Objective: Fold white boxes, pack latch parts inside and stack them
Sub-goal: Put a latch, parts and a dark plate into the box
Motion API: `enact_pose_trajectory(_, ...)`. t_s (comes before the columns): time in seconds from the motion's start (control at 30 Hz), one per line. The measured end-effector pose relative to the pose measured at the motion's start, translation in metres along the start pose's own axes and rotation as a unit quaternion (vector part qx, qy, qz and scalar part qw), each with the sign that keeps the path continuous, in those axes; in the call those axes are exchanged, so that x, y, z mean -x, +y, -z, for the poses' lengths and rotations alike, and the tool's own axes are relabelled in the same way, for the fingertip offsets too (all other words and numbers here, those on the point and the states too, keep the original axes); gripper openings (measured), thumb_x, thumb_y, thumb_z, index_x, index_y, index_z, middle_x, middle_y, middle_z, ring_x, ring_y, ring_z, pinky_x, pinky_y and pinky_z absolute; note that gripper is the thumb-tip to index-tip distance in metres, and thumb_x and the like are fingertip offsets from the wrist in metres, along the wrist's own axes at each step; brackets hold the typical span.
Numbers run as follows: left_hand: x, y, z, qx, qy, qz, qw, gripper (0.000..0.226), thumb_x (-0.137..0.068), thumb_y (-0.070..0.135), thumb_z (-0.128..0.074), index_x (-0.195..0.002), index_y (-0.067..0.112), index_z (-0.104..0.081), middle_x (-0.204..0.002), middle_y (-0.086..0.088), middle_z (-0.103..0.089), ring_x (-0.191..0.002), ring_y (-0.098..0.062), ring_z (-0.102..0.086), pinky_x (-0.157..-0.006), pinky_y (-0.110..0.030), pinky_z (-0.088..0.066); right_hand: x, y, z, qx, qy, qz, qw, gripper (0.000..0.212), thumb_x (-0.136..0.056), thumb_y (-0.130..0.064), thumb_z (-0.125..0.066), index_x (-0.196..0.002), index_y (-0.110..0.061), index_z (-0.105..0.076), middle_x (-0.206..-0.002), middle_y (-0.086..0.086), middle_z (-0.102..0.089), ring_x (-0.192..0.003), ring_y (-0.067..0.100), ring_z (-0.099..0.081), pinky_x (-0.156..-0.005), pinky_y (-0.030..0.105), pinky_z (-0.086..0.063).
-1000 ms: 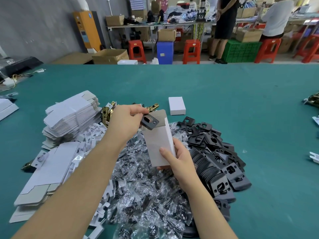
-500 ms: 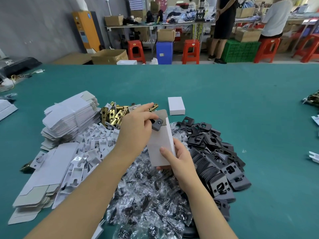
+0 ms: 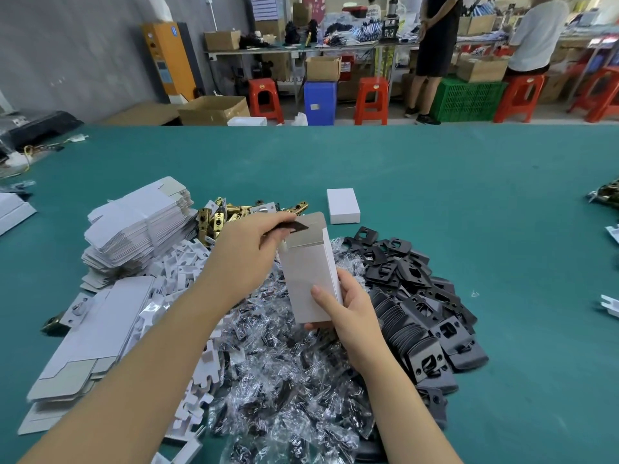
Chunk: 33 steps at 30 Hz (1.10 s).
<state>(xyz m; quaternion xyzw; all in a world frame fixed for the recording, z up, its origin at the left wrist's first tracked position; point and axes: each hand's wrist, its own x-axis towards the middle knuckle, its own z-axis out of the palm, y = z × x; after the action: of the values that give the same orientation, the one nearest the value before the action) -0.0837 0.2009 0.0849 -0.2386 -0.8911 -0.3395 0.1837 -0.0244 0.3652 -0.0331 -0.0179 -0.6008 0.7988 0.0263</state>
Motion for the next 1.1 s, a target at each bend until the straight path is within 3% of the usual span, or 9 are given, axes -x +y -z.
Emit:
enact_pose_trajectory(0.1,-0.004,0.0,0.006,-0.001,0.028,0.012,1.0,0.023,-0.096,0.015,-0.069,-0.119,0.02,-0.065,-0.091,0.014,-0.072,-0.07,0.009,-0.064,-0.068,-0.006,-0.045,0.001,0.0,-0.001,0.002,-0.003,0.002,1.0,0.045,-0.087,-0.035,-0.075,-0.13,-0.027,-0.062,-0.121,0.007,-0.069,-0.102,0.029,-0.073,-0.066,0.043,-0.063)
enact_pose_trajectory(0.17,-0.009,0.0,0.009,0.011,0.01,0.036,0.999,0.022,-0.095,0.019,-0.071,-0.109,0.022,-0.055,-0.077,0.016,-0.071,-0.058,0.0,-0.066,-0.057,-0.012,-0.046,0.001,-0.001,0.0,0.001,-0.006,0.002,1.0,0.045,-0.087,-0.035,-0.075,-0.13,-0.028,-0.062,-0.121,0.006,-0.069,-0.103,0.029,-0.072,-0.066,0.042,-0.062)
enact_pose_trajectory(0.33,-0.02,0.005,0.017,-0.038,-0.053,0.013,0.998,0.006,-0.093,0.016,-0.071,-0.098,0.019,-0.072,-0.075,0.014,-0.067,-0.07,0.01,-0.056,-0.06,-0.007,-0.036,0.001,-0.001,0.0,0.002,-0.01,0.002,1.0,0.044,-0.088,-0.034,-0.075,-0.13,-0.028,-0.062,-0.121,0.006,-0.069,-0.104,0.029,-0.072,-0.067,0.043,-0.063)
enact_pose_trajectory(0.43,-0.023,0.008,0.017,-0.021,-0.116,0.013,0.993,0.023,-0.1,0.006,-0.06,-0.104,0.023,-0.076,-0.063,0.026,-0.062,-0.06,0.008,-0.053,-0.056,-0.009,-0.037,0.001,-0.001,0.0,0.006,-0.009,0.001,1.0,0.044,-0.088,-0.034,-0.075,-0.13,-0.028,-0.062,-0.121,0.007,-0.068,-0.103,0.029,-0.072,-0.067,0.043,-0.063)
enact_pose_trajectory(0.57,-0.031,0.009,0.016,-0.063,-0.181,-0.005,0.982,0.031,-0.104,0.01,-0.054,-0.112,0.028,-0.077,-0.09,0.005,-0.061,-0.072,-0.004,-0.052,-0.061,-0.012,-0.032,0.001,-0.002,0.0,0.01,-0.008,0.002,1.0,0.044,-0.087,-0.035,-0.075,-0.129,-0.029,-0.063,-0.119,0.008,-0.069,-0.101,0.029,-0.072,-0.066,0.043,-0.063)
enact_pose_trajectory(0.67,-0.039,0.011,0.014,-0.075,-0.207,0.0,0.975,0.025,-0.102,0.017,-0.06,-0.111,0.034,-0.077,-0.102,0.0,-0.058,-0.087,-0.015,-0.054,-0.074,-0.027,-0.036,0.002,-0.002,0.0,0.006,-0.011,0.002,1.0,0.043,-0.088,-0.034,-0.075,-0.129,-0.03,-0.063,-0.119,0.008,-0.069,-0.102,0.029,-0.072,-0.067,0.043,-0.063)
enact_pose_trajectory(0.87,-0.045,0.011,0.017,-0.053,-0.207,-0.017,0.977,0.018,-0.094,0.018,-0.072,-0.1,0.033,-0.081,-0.079,0.02,-0.068,-0.073,0.011,-0.055,-0.06,-0.003,-0.035,0.002,-0.003,0.0,0.003,-0.013,-0.002,1.0,0.045,-0.087,-0.034,-0.075,-0.13,-0.031,-0.062,-0.121,0.008,-0.068,-0.104,0.028,-0.072,-0.067,0.042,-0.063)
enact_pose_trajectory(1.0,-0.048,0.009,0.016,-0.056,-0.221,0.0,0.974,0.019,-0.096,0.018,-0.07,-0.1,0.032,-0.081,-0.078,0.02,-0.069,-0.068,0.01,-0.056,-0.056,-0.004,-0.035,0.002,-0.004,0.0,-0.002,-0.013,0.0,1.0,0.044,-0.088,-0.033,-0.074,-0.13,-0.028,-0.062,-0.122,0.009,-0.068,-0.105,0.029,-0.071,-0.069,0.045,-0.063)
enact_pose_trajectory(1.1,-0.047,0.01,0.012,-0.05,-0.256,0.019,0.965,0.018,-0.097,0.019,-0.068,-0.101,0.033,-0.08,-0.086,0.02,-0.071,-0.077,0.007,-0.061,-0.066,-0.01,-0.04,0.003,-0.004,0.0,-0.011,-0.012,0.004,1.0,0.044,-0.089,-0.032,-0.074,-0.131,-0.027,-0.062,-0.123,0.011,-0.067,-0.105,0.032,-0.071,-0.07,0.048,-0.063)
